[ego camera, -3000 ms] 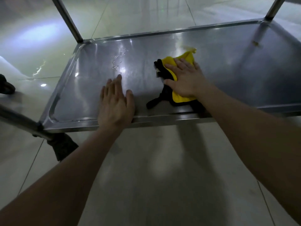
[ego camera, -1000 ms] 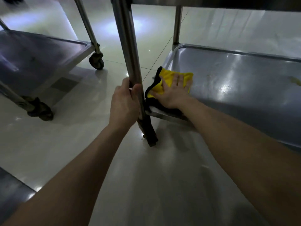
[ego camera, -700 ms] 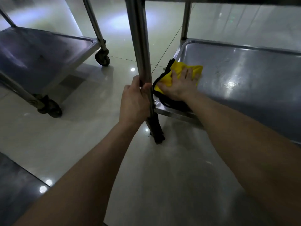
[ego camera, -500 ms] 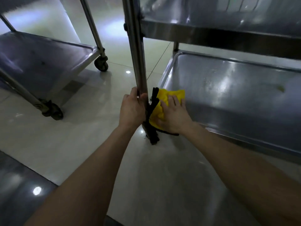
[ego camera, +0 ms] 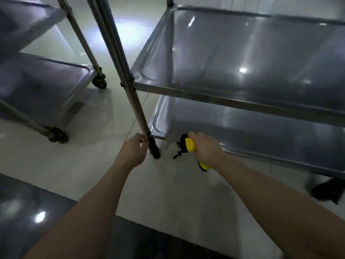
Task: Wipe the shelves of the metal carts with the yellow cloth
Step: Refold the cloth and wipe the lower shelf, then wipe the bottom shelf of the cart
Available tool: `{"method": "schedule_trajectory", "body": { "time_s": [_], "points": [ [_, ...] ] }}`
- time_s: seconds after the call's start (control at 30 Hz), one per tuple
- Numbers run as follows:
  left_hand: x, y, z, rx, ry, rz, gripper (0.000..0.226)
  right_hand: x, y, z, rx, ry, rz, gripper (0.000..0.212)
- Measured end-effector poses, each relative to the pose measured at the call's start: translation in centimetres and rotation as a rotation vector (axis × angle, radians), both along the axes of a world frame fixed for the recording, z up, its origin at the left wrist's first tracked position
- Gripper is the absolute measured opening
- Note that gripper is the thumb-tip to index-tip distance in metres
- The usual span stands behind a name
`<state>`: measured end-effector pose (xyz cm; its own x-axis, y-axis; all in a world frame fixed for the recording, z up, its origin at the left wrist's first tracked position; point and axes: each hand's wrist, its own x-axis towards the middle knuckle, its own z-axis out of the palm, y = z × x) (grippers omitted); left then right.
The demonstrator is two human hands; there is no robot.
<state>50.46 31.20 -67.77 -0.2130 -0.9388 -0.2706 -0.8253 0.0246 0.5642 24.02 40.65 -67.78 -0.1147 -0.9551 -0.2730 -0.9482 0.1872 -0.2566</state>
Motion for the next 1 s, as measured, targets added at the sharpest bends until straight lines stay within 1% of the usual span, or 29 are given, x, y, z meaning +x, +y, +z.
{"method": "schedule_trajectory", "body": {
  "time_s": [0.1,0.2,0.27,0.37,0.43,0.47,0.5,0.57,0.63,0.67,0.7,0.73,0.83,0.87,0.9,0.93,1.0],
  "points": [
    [0.6,4.4,6.5,0.197,-0.118,-0.154,0.024,-0.4,5.1,7.1,0.043,-0.115,-0.095,0.048],
    [-0.1,8.5,15.1,0.325,-0.106,-0.184,0.025,0.5,10.1,15.5,-0.009,-0.319,-0.165,0.053],
    [-1.6,11.3,22.0,0.404,-0.014,-0.107,0.029,1.4,13.1,21.9,-0.058,-0.376,-0.143,0.059],
    [-4.6,15.4,33.3,0.561,0.214,0.121,0.047,2.4,16.8,31.9,-0.137,-0.369,-0.122,0.06],
    [-6.6,17.9,40.4,0.661,0.395,0.248,0.052,2.5,19.3,37.9,-0.257,-0.371,-0.088,0.058],
    [-7.5,19.1,43.5,0.678,0.471,0.271,0.051,2.4,20.5,40.6,-0.317,-0.374,-0.059,0.057],
    [-8.4,20.2,46.3,0.664,0.507,0.254,0.047,2.2,21.6,42.8,-0.37,-0.368,-0.025,0.058],
    [-9.8,22.0,50.5,0.561,0.525,0.181,0.033,1.6,23.7,46.2,-0.423,-0.346,0.044,0.064],
    [-11.2,22.9,53.7,0.415,0.493,0.163,0.014,1.4,25.6,48.7,-0.403,-0.344,0.059,0.076],
    [-11.9,23.2,55.0,0.349,0.462,0.157,0.005,1.2,26.5,49.9,-0.378,-0.364,0.049,0.086],
    [-12.4,23.6,56.2,0.297,0.419,0.138,0.01,1.1,27.4,50.7,-0.368,-0.408,0.032,0.095],
    [-13.0,24.1,57.3,0.277,0.396,0.114,0.016,0.9,28.3,51.7,-0.385,-0.46,0.005,0.096],
    [-13.8,26.6,59.9,0.245,0.336,0.009,0.023,-0.8,30.9,54.7,-0.507,-0.603,-0.151,0.066],
    [-13.9,27.6,60.5,0.218,0.329,-0.028,0.024,-1.7,31.8,55.7,-0.54,-0.631,-0.228,0.06],
    [-14.1,28.7,61.3,0.199,0.337,-0.057,0.025,-2.6,32.9,56.7,-0.555,-0.636,-0.3,0.059],
    [-14.3,29.8,62.2,0.197,0.362,-0.077,0.025,-3.6,34.0,57.7,-0.557,-0.624,-0.348,0.063],
    [-15.0,32.0,63.8,0.232,0.428,-0.115,0.026,-5.9,36.4,59.8,-0.54,-0.593,-0.348,0.078]
  ]
}}
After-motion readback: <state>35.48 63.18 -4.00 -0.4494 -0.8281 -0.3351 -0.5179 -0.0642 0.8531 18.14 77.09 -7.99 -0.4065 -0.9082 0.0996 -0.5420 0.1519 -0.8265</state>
